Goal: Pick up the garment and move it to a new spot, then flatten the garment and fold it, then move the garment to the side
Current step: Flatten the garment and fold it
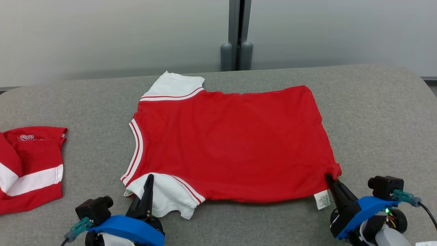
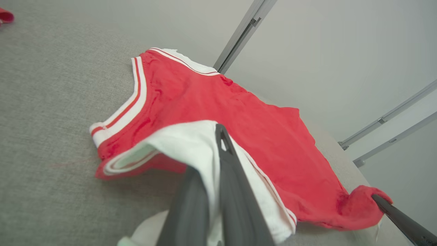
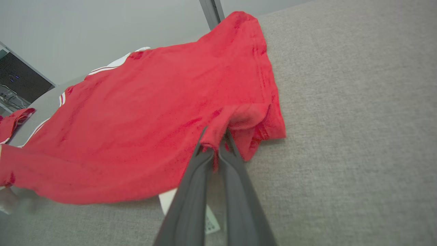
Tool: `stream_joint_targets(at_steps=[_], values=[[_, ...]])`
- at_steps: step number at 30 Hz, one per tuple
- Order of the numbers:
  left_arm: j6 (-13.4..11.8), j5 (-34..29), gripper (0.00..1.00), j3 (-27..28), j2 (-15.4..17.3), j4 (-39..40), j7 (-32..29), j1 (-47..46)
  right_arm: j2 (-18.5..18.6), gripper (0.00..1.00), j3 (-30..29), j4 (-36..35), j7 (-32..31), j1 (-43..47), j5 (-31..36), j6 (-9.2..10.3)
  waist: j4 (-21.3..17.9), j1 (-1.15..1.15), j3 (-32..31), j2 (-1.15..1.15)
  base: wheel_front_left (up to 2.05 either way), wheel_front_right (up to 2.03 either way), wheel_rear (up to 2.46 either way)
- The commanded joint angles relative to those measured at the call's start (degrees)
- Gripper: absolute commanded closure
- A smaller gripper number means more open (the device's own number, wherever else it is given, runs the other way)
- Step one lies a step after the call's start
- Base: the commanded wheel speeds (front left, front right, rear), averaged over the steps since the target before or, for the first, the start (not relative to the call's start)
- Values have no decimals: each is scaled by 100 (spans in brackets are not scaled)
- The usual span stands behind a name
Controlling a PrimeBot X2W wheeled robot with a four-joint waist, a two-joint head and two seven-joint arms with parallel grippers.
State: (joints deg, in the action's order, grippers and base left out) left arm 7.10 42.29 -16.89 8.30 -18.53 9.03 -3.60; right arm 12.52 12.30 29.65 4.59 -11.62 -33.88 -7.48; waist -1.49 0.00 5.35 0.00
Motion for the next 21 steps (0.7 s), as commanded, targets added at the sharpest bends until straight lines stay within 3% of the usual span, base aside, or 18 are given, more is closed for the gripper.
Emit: stream_joint_targets(at_steps=[1, 16, 17, 18, 19, 20, 21], values=[[35, 25, 100, -1, 39, -66, -16, -191, 14, 100, 14, 56, -16, -167, 21, -2, 11, 0, 48, 0, 0, 0, 0], [54, 202, 100, -488, 294, -1327, -42, -1970, -41, 100, 386, 1321, 148, -1770, -11, -3, -66, 0, 698, 0, 0, 0, 0], [54, 200, 100, -555, 316, -1447, -60, -2059, -48, 75, 416, 1407, 198, -1851, -24, -3, -69, 0, 716, 0, 0, 0, 0], [54, 198, 100, -603, 331, -1529, -15, -2165, -57, 2, 454, 1491, 247, -1922, -37, -3, -74, 0, 741, 0, 0, 0, 0], [54, 226, 84, -640, 343, -1626, 44, -2257, -82, 0, 488, 1554, 312, -1978, -55, -2, -82, 0, 754, 0, 0, 0, 0], [55, 231, 38, -688, 360, -1706, 107, -2326, -83, 0, 520, 1610, 383, -2023, -55, -3, -90, 0, 767, 0, 0, 0, 0], [55, 222, 0, -731, 374, -1797, 172, -2385, -62, 0, 555, 1664, 455, -2082, -68, -3, -91, 0, 774, 0, 0, 0, 0]])
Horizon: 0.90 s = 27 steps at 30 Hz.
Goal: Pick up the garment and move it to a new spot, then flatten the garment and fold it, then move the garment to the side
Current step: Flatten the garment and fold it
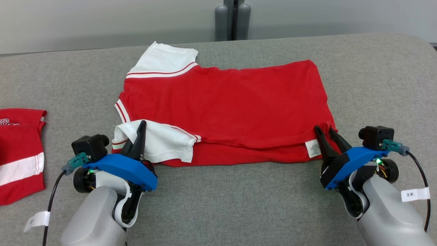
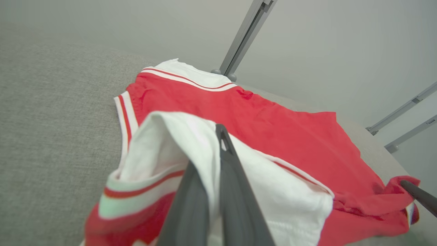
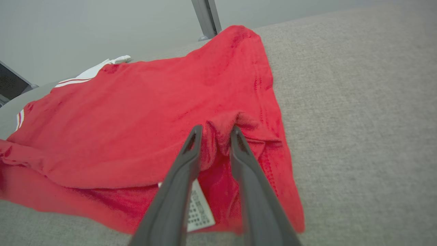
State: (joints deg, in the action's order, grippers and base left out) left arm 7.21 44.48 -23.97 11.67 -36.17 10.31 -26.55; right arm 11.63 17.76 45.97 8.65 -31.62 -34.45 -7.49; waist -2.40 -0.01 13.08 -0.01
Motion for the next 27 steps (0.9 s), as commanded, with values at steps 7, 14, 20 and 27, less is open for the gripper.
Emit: stream_joint_targets(at_steps=[7, 14, 20, 27], values=[[30, 139, 0, -135, 107, -452, 428, -32, 290, 0, 380, 248, 508, 91, -36, -1, 21, 1, -158, 1, 0, 0, 0], [31, -57, 0, 112, 270, -363, 494, 362, 495, 0, 512, 252, 620, 353, -36, -1, 41, 1, -322, 1, 0, 0, 0], [-60, -619, 0, 361, 307, -168, 493, 928, 530, 0, 556, 341, 647, 458, -90, -1, 58, 1, -350, 1, 0, 0, 0], [-48, -951, 0, 426, 233, -457, 494, 921, 442, 0, 699, 567, 656, 233, 6, -1, 66, 1, -235, 1, 0, 0, 0]])
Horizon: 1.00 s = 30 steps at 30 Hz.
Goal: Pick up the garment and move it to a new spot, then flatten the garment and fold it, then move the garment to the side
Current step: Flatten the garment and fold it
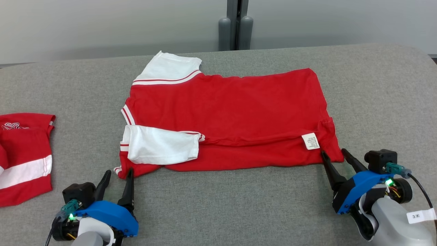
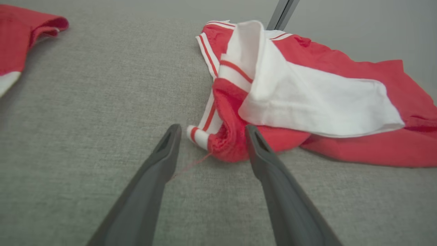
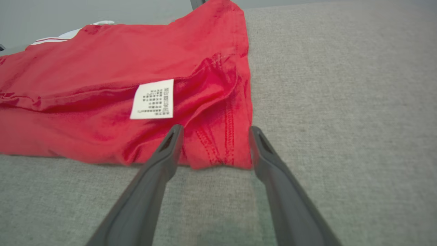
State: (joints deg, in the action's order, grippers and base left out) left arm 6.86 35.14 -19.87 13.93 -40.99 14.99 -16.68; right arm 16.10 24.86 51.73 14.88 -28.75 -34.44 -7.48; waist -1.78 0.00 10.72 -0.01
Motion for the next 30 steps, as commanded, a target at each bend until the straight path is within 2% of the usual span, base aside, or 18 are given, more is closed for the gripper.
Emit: stream_joint_targets(at_steps=[1, 11, 12, 13, 14, 15, 16, 23, 30], values=[[-5, -58, 0, -6, -21, -41, 26, -125, -11, 0, 30, 51, 34, -91, 47, -2, 0, 0, 17, 1, 0, 0, 0], [51, -251, 0, -113, -259, -769, 20, -545, -230, 0, 279, 731, 37, -531, 327, -3, -41, 0, 114, 1, 0, 0, 0], [57, -229, 4, -117, -284, -820, 20, -584, -255, 0, 293, 796, 37, -549, 337, -2, -44, 0, 104, 1, 0, 0, 0], [64, -201, 23, -99, -302, -836, 20, -618, -292, 18, 303, 836, 36, -569, 322, -3, -50, 0, 92, 1, 0, 0, 0], [69, -181, 62, -65, -318, -834, 21, -640, -310, 75, 307, 861, 36, -595, 312, -3, -52, 0, 81, 1, 0, 0, 0], [73, -139, 87, -23, -333, -828, 21, -639, -323, 100, 306, 865, 36, -604, 305, -3, -52, 0, 61, 1, 0, 0, 0], [71, -127, 100, 8, -338, -811, 21, -621, -332, 100, 302, 865, 36, -592, 298, -3, -53, 0, 39, 1, 0, 0, 0], [63, 4, 100, 319, -388, -246, 22, -67, -192, 100, -40, 391, 38, -113, 176, -2, -18, 0, -295, 1, 0, 0, 0], [63, -53, 100, 507, -378, 642, 22, 901, -29, 100, -567, -650, 39, 964, 135, -2, 52, 0, -693, 1, 0, 0, 0]])
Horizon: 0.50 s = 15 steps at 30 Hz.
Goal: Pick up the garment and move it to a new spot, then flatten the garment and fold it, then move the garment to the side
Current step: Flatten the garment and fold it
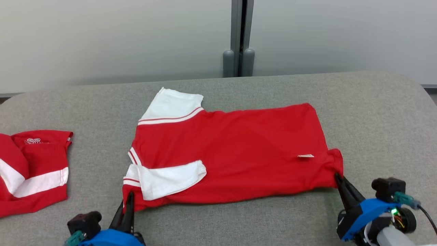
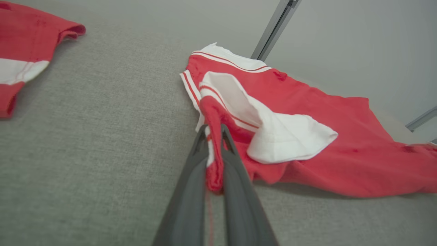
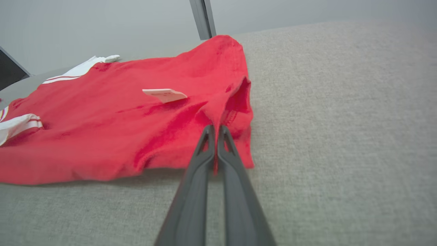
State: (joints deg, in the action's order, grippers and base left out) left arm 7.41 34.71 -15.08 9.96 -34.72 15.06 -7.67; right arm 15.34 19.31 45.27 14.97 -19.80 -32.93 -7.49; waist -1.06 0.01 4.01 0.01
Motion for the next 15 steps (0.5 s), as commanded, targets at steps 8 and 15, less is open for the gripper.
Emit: stream_joint_targets(at_steps=[8, 15], values=[[-171, -211, 100, 254, -79, 924, 16, 1137, 20, 100, -569, -1098, 7, 1429, 148, -1, -16, -1, -153, -1, 0, 0, 0], [-362, -343, 0, 298, -151, 1200, 16, 1459, -153, 0, -989, -1572, -159, 1928, 382, -1, -44, -1, -149, -1, 0, 0, 0]])
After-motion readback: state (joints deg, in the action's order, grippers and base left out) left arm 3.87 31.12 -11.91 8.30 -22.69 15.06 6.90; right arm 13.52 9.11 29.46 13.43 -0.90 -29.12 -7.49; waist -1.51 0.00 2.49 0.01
